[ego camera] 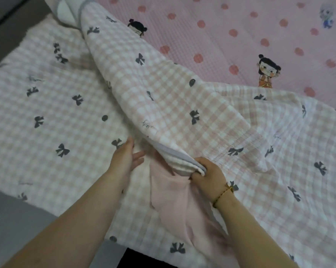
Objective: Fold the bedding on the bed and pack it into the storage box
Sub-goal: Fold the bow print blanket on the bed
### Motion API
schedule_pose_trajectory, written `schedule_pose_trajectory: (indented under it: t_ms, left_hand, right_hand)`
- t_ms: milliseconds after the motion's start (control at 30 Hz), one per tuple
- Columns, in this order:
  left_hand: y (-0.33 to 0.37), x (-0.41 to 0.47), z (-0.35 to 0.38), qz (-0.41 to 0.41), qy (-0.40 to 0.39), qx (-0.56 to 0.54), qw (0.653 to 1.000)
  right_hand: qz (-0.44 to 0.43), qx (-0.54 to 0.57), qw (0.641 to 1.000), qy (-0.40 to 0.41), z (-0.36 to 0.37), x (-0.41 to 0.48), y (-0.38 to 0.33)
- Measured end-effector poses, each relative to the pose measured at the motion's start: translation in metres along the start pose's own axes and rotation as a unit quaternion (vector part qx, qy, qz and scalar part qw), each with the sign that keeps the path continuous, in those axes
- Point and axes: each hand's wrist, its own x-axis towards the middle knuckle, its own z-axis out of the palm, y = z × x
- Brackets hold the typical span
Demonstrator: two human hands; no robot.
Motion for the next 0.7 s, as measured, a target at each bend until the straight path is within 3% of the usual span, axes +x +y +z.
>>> schedule_pose_trajectory:
  t_ms: [133, 300, 433, 567, 633, 700]
  left_hand:
    - [0.031, 0.004, 0.032, -0.048, -0.099, -0.086, 0.99]
    - [0.059, 0.02, 0.044, -0.082, -0.213, -0.23, 0.946]
    - [0.073, 0.024, 0.031, -0.051, -0.178, -0.231, 0.955]
    - [0.103, 0.009, 0.02, 0.0, -0.154, -0.217, 0.964]
    - [0.12, -0.005, 0.015, 0.055, -0.064, -0.158, 0.984]
    - [0.131, -0.023, 0.003, 0.154, 0.05, -0.108, 0.981]
  right_hand:
    - [-0.013, 0.107, 0.994, -0.005, -0.01, -0.004, -0.001]
    - [0.0, 0.18, 0.984, -0.009, -0.018, -0.001, -0.001]
    - [0.004, 0.156, 0.988, -0.016, -0.021, -0.007, -0.008]
    - [-0.093, -0.07, 0.992, -0.048, -0.014, -0.02, -0.024]
    - [-0.183, -0.252, 0.95, 0.011, -0.007, -0.03, -0.038]
    - [-0.255, -0.281, 0.921, 0.084, -0.001, -0.041, -0.041]
